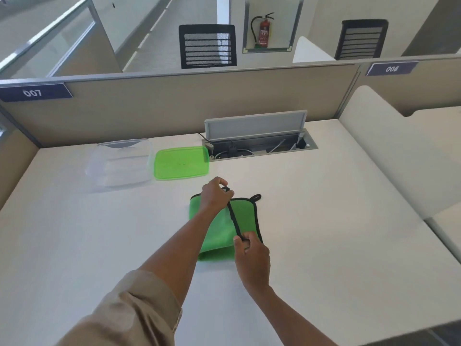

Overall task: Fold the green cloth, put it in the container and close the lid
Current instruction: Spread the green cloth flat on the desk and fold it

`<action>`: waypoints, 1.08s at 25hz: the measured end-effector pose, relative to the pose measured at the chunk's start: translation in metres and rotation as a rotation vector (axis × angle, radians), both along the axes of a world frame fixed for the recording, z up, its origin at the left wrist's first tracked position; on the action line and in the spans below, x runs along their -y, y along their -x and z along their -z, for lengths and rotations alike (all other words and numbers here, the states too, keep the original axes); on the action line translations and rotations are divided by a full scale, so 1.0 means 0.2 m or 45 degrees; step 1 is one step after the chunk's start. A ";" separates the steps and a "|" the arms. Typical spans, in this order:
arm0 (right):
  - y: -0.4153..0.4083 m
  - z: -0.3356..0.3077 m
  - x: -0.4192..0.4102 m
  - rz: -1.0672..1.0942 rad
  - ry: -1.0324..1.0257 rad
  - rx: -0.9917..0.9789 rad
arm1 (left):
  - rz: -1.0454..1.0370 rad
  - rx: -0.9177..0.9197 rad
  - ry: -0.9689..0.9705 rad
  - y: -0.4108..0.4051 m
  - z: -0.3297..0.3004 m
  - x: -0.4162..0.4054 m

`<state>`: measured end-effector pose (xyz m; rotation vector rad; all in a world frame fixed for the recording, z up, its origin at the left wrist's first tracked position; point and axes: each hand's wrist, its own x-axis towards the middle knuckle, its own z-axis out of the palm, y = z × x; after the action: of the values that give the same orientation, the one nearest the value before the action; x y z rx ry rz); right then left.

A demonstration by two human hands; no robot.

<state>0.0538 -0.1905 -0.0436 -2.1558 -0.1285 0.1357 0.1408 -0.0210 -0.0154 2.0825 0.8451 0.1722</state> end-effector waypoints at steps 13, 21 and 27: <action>-0.16 0.11 0.19 -0.051 0.184 -0.163 | 0.013 -0.033 0.023 -0.11 0.18 0.18; -0.15 0.11 0.27 -0.046 0.250 -0.206 | 0.041 0.068 0.066 -0.13 0.22 0.32; -0.15 0.12 0.34 -0.057 0.350 -0.239 | 0.167 0.049 0.166 -0.08 0.22 0.35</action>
<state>0.0847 -0.2593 -0.0675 -2.4006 -0.0510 0.4009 0.1574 -0.0903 -0.0599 1.9981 0.6758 0.0837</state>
